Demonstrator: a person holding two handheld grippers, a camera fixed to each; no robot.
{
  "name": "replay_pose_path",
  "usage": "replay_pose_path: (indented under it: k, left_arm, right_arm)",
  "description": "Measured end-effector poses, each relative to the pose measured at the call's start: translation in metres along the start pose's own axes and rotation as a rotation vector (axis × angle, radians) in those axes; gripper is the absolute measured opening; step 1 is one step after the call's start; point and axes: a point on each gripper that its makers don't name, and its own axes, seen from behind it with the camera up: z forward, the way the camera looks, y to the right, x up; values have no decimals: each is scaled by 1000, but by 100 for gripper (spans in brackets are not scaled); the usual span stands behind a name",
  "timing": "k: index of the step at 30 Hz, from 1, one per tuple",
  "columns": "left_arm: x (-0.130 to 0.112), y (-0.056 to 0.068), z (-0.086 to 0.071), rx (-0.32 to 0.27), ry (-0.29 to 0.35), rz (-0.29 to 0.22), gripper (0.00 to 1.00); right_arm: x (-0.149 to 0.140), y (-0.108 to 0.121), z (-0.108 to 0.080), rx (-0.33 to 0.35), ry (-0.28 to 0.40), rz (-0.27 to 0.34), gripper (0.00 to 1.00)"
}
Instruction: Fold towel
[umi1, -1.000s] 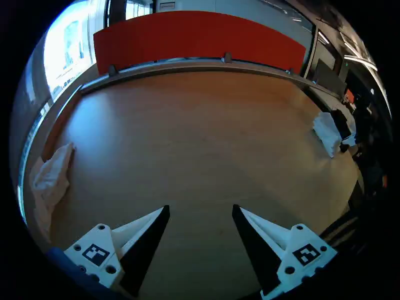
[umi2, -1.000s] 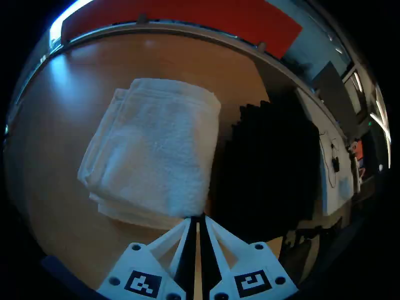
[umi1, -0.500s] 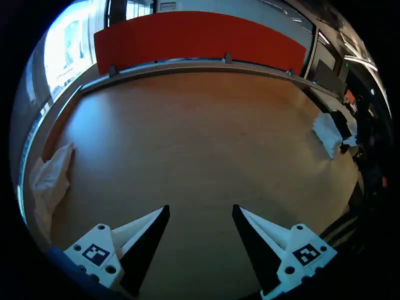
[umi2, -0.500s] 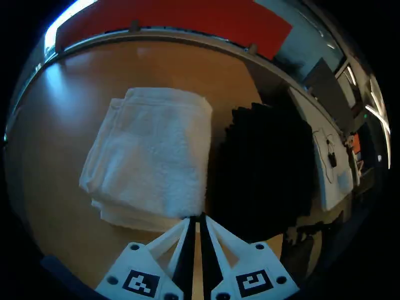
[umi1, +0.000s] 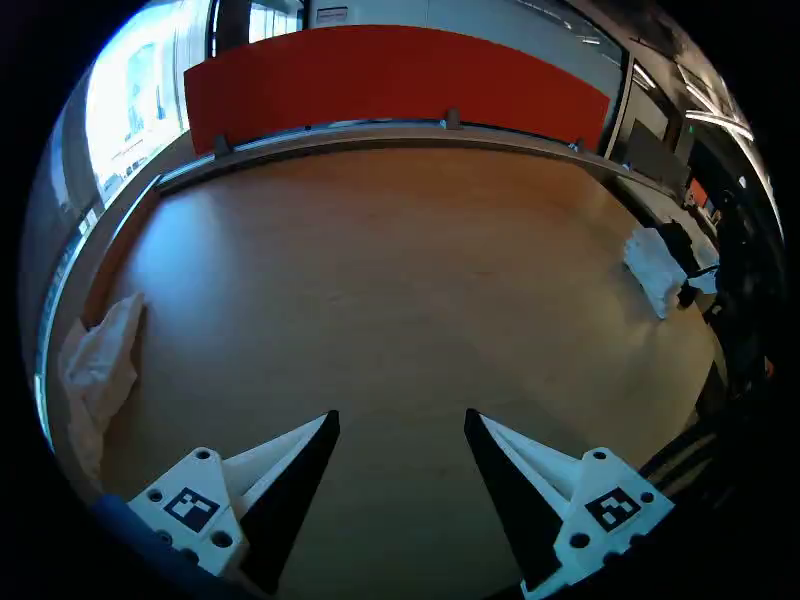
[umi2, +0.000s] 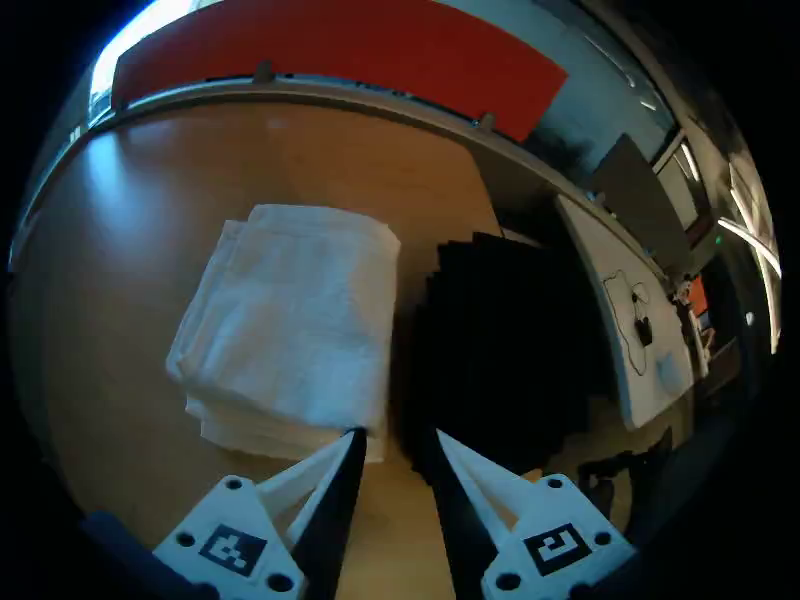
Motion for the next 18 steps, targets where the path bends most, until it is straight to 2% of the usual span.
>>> replay_pose_path:
  k: [2, 4, 8, 18]
  left_arm:
    - [1, 0, 0, 0, 2, 1, 93]
    - [1, 0, 0, 0, 3, 2, 93]
    - [3, 0, 0, -1, 7, 4, 93]
    - [6, -1, 2, -5, 13, 7, 93]
  right_arm:
    - [1, 1, -2, -7, 5, -3, 67]
    - [0, 2, -3, -12, 7, -6, 71]
    - [-1, 4, -7, -23, 9, -10, 94]
    - [4, 1, -17, -34, 36, -28, 96]
